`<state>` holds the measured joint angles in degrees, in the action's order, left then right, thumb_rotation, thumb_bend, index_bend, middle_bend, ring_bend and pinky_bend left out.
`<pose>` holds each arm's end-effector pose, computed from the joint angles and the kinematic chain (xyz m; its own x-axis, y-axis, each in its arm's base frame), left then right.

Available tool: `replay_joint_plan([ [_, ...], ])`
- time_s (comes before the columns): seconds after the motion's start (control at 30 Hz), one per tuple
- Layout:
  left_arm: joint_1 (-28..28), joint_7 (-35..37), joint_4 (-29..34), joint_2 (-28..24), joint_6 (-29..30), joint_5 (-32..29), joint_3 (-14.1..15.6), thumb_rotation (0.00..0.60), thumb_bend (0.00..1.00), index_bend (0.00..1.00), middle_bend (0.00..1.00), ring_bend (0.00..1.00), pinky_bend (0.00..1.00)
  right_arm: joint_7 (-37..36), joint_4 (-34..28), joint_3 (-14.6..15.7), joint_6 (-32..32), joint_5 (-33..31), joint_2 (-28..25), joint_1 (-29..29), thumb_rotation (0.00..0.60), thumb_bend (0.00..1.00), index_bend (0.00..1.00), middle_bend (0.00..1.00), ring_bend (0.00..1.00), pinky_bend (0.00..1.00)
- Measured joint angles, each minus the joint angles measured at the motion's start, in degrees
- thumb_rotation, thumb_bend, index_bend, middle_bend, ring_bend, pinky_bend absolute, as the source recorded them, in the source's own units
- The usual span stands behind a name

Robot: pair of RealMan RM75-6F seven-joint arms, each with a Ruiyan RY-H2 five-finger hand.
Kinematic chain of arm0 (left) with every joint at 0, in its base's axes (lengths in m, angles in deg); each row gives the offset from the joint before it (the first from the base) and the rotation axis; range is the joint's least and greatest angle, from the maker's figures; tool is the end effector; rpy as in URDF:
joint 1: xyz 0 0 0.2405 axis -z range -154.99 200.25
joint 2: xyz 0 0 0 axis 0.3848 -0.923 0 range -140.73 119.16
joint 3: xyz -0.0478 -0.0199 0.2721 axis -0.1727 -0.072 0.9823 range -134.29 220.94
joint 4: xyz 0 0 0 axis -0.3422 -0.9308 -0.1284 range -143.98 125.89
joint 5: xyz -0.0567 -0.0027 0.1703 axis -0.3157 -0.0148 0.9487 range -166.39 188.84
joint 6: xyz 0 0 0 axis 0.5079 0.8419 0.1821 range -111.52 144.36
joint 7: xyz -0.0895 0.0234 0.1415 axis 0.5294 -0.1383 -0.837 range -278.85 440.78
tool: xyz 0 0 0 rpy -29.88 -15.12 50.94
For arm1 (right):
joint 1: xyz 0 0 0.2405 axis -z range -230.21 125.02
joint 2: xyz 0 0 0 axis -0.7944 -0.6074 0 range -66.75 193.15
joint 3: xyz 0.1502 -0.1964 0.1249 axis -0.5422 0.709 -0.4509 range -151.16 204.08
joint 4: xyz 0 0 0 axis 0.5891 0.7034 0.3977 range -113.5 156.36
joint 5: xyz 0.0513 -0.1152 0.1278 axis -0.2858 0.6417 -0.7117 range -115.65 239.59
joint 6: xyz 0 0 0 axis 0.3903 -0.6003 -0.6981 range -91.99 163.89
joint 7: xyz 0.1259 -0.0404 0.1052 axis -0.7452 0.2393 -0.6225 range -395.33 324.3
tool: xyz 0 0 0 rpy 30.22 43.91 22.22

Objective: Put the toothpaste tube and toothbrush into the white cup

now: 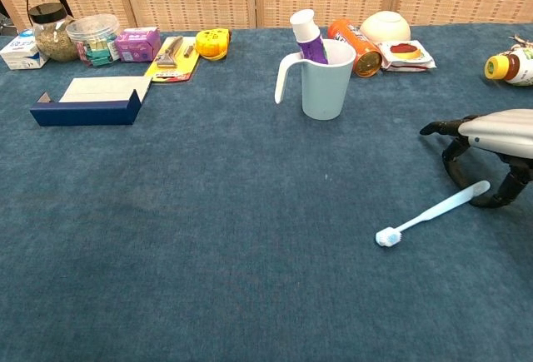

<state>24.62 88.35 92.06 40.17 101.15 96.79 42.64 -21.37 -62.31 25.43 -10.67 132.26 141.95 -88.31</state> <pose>-0.3106 0.1810 0.2504 0.3461 0.0576 0.9364 0.9357 0.0523 -0.3490 -0.2541 -0.3314 0.0272 0.5850 -0.4376 0.6829 -0.8095 -0.3674 0.4579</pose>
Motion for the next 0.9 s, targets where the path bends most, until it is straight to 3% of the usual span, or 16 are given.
replay_joint_plan([
  [0.57, -0.06, 0.2, -0.05, -0.03, 0.13, 0.19, 0.07, 0.6, 0.0, 0.0, 0.0, 0.0, 0.0, -5.23, -3.33, -1.07, -4.32, 3.93, -3.34, 1.43, 0.6, 0.38, 0.63, 0.03, 0.0, 0.0],
  [0.9, -0.08, 0.25, -0.03, -0.05, 0.15, 0.27, 0.12, 0.6, 0.0, 0.0, 0.0, 0.0, 0.0, -10.23, -8.69, -4.34, -8.74, 5.33, -8.22, 2.34, 0.6, 0.4, 0.64, 0.06, 0.0, 0.0],
])
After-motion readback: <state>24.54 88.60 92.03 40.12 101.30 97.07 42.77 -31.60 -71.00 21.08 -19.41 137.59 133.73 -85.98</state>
